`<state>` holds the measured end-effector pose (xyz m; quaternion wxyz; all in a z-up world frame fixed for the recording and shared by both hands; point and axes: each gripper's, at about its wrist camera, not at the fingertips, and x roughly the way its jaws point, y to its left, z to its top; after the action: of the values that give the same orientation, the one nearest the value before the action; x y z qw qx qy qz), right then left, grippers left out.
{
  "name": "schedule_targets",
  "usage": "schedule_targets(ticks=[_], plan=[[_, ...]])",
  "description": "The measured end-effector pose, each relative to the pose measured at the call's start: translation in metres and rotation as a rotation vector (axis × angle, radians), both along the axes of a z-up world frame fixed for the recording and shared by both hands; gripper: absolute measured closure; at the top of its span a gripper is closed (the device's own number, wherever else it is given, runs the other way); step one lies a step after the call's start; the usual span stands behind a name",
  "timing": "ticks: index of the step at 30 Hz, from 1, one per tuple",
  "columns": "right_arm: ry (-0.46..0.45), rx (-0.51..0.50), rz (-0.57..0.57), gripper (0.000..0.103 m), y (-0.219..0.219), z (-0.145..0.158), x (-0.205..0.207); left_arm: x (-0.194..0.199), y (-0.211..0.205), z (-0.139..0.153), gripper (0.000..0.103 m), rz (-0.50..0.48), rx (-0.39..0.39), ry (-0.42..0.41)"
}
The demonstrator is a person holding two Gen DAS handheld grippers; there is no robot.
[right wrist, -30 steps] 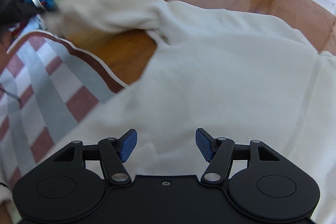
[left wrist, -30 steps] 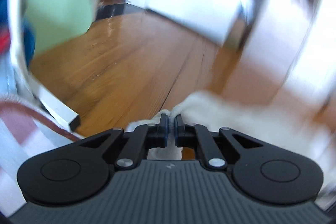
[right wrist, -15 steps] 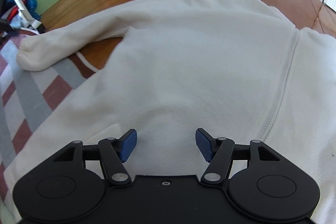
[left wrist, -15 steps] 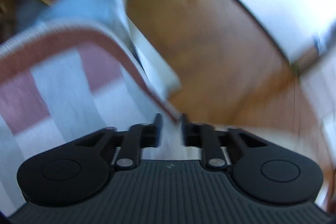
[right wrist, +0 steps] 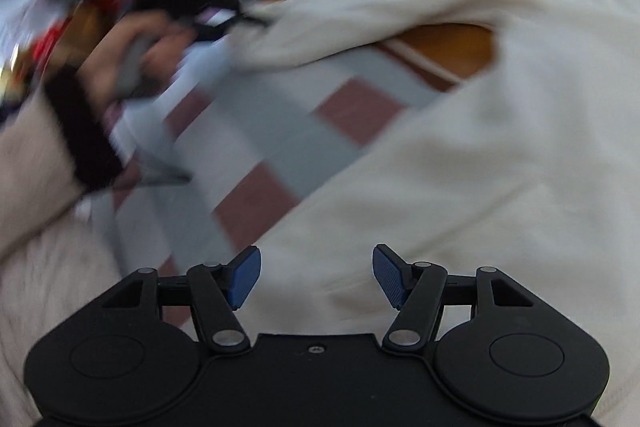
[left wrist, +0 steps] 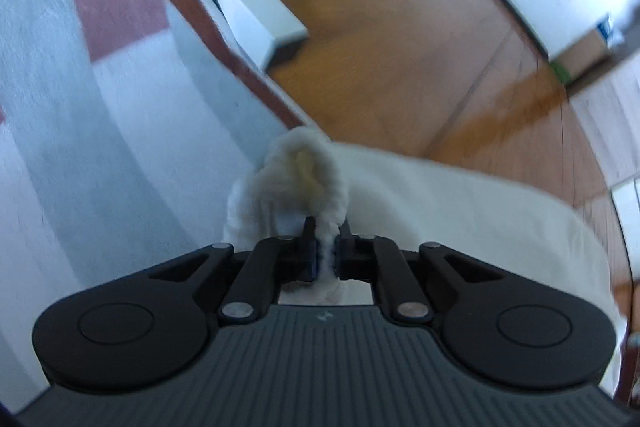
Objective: Fold clothes
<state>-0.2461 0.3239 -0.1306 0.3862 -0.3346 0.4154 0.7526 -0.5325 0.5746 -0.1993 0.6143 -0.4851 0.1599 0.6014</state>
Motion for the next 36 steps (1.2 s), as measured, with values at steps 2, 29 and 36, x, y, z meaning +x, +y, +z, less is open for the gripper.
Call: schedule_targets(ticks=[2, 29, 36], plan=[[-0.010, -0.009, 0.033, 0.034, -0.003, -0.005, -0.011, 0.009, -0.005, 0.024, 0.096, 0.002, 0.124, 0.209], [0.180, -0.016, -0.184, 0.078, -0.017, -0.001, 0.057, 0.029, -0.011, 0.040, 0.067, 0.092, 0.227, 0.643], [0.097, 0.140, -0.738, 0.059, -0.071, 0.034, 0.246, 0.017, -0.034, 0.070, 0.059, 0.139, 0.220, 0.569]])
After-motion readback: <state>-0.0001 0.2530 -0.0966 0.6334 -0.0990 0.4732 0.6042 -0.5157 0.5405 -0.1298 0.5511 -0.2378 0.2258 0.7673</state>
